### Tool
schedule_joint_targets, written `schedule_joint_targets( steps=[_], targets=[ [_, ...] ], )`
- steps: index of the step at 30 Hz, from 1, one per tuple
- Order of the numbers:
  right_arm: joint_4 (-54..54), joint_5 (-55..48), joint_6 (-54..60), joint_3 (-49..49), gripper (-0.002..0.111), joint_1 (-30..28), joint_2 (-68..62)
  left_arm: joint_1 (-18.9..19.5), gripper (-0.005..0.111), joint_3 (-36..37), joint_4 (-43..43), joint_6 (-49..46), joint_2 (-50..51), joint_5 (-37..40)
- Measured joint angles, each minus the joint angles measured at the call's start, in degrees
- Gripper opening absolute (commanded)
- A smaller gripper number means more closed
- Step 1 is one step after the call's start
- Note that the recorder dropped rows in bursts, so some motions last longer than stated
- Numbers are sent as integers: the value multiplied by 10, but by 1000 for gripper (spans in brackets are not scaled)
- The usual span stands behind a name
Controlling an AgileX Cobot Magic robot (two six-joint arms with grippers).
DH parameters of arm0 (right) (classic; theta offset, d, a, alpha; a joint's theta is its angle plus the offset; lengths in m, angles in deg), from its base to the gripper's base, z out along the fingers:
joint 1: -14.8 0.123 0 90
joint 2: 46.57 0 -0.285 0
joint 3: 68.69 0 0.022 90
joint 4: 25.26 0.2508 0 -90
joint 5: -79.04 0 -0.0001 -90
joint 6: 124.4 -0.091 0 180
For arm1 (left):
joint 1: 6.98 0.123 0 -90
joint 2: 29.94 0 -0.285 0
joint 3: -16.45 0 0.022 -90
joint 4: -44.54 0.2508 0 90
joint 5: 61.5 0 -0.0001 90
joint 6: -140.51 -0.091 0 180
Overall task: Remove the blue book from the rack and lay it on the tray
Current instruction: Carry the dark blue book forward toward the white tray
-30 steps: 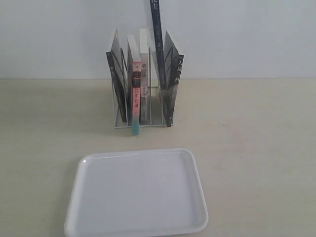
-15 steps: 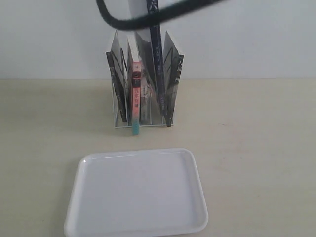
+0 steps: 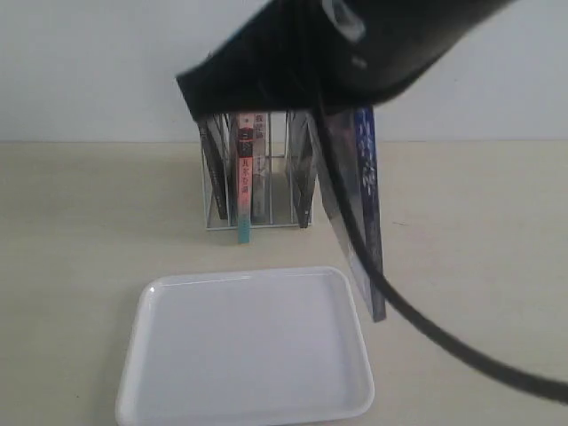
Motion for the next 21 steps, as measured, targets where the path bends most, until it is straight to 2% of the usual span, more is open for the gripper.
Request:
schedule_joint_targets(
  steps=[7, 15, 21],
  targets=[
    [-12, 42, -63, -73, 0, 0, 3, 0, 5, 0, 0, 0, 0, 0],
    [-49, 103, -128, -111, 0, 0, 3, 0, 5, 0, 0, 0, 0, 0],
    [-62, 103, -140, -115, 0, 0, -23, 0, 5, 0, 0, 0, 0, 0]
  ],
)
